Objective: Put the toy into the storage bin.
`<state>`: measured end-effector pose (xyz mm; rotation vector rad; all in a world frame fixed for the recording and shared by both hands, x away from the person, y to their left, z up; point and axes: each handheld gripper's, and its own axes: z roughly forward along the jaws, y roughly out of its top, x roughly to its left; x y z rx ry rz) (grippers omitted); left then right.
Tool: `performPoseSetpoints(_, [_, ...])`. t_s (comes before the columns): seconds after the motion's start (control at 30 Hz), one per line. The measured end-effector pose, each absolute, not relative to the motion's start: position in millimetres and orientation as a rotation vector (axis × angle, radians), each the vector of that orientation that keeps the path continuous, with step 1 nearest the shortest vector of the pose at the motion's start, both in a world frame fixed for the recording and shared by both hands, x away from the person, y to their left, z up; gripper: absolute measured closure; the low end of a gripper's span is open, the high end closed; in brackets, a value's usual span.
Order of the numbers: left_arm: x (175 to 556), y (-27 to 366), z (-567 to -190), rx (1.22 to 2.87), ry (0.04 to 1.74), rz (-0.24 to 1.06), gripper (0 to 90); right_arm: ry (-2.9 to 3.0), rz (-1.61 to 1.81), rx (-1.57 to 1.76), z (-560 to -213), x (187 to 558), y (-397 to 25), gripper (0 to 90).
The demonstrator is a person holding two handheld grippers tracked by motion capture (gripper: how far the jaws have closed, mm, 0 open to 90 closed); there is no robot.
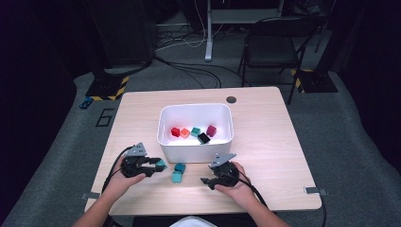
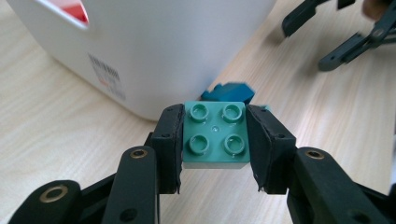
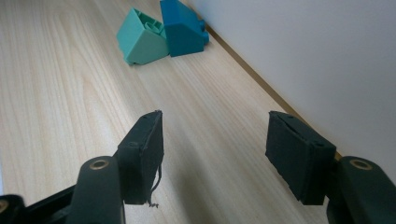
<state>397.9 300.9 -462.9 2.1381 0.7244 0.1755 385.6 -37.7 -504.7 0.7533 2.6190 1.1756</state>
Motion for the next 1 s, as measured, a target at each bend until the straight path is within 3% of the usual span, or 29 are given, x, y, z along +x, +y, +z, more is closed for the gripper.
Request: performPoseSetpoints(1.0, [407, 292, -360, 2.119, 0.641, 0.213, 58.5, 2.591, 1.210, 0.811, -504, 388, -43, 38.4])
